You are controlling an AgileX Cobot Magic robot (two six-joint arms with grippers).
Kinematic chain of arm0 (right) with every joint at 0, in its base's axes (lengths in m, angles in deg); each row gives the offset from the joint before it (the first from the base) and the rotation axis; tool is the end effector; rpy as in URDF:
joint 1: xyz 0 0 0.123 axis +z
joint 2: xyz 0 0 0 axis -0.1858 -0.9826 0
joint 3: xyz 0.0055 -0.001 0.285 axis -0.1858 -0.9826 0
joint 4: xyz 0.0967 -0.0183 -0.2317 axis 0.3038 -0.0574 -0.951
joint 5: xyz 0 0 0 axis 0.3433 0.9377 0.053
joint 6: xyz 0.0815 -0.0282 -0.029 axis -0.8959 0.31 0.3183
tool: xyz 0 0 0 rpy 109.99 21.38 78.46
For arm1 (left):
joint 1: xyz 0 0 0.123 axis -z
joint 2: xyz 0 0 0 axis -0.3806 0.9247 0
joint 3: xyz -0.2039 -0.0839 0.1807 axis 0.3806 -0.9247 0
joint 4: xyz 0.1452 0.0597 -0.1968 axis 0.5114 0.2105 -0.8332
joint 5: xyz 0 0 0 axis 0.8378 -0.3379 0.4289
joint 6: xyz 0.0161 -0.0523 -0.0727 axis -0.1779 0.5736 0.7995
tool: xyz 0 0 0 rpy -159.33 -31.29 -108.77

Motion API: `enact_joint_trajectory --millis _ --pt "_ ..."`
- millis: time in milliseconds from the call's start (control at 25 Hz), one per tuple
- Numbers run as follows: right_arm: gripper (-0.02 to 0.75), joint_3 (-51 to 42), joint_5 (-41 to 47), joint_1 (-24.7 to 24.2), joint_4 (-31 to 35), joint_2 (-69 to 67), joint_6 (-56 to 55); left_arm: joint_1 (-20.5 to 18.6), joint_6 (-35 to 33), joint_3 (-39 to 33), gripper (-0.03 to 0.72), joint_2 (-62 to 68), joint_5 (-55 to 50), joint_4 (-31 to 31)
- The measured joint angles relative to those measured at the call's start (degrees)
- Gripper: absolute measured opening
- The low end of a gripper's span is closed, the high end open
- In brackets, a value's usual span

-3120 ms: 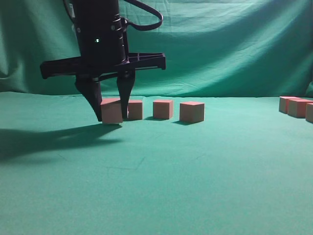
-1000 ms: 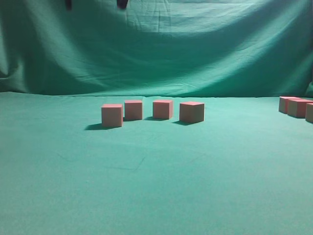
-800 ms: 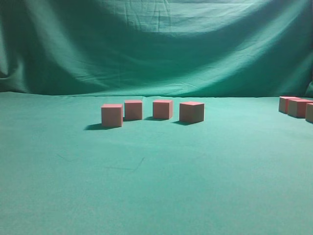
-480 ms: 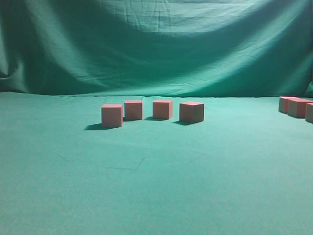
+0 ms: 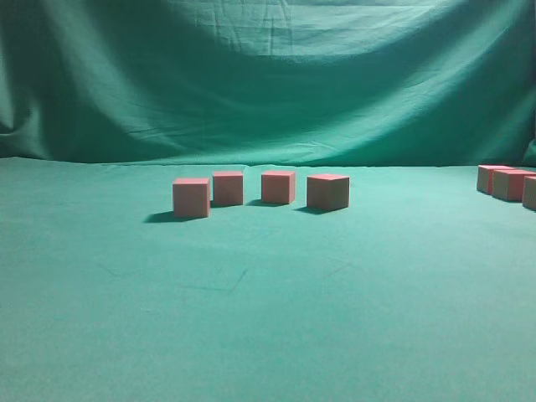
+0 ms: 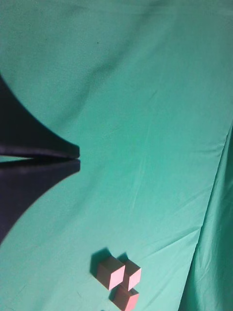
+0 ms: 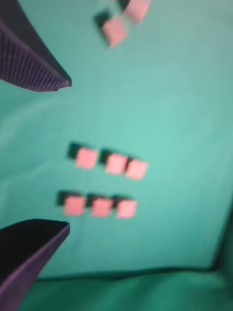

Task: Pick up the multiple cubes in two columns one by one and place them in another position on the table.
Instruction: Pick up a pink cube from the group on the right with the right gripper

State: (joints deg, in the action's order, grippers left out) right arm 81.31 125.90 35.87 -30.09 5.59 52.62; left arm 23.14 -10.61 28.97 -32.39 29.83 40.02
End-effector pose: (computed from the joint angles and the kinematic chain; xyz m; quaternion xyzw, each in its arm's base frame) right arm 0.2500 0.0844 0.4215 -0.1162 0.9376 -0.0793 0.3181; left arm 0.0524 -0.0068 0.1767 -0.0782 0.7913 -0.1090 0.5965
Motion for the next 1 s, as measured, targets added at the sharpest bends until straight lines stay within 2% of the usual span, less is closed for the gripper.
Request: enact_joint_trajectory --millis 200,440,760,1000 --pt "0.527 -15.5 -0.4 -9.5 0.0 1.7 -4.2 0.0 0.0 0.0 0.0 0.0 0.0 0.0" --pt "0.527 -29.3 -8.7 -11.0 1.1 0.7 -5.4 0.0 0.0 0.0 0.0 0.0 0.0 0.0" --pt "0.527 -30.7 -15.6 -11.0 1.4 -2.0 -5.5 0.0 0.0 0.0 0.0 0.0 0.0 0.0" --pt "0.527 -30.7 -24.1 -11.0 4.8 -4.5 -5.5 0.0 0.0 0.0 0.0 0.0 0.0 0.0"
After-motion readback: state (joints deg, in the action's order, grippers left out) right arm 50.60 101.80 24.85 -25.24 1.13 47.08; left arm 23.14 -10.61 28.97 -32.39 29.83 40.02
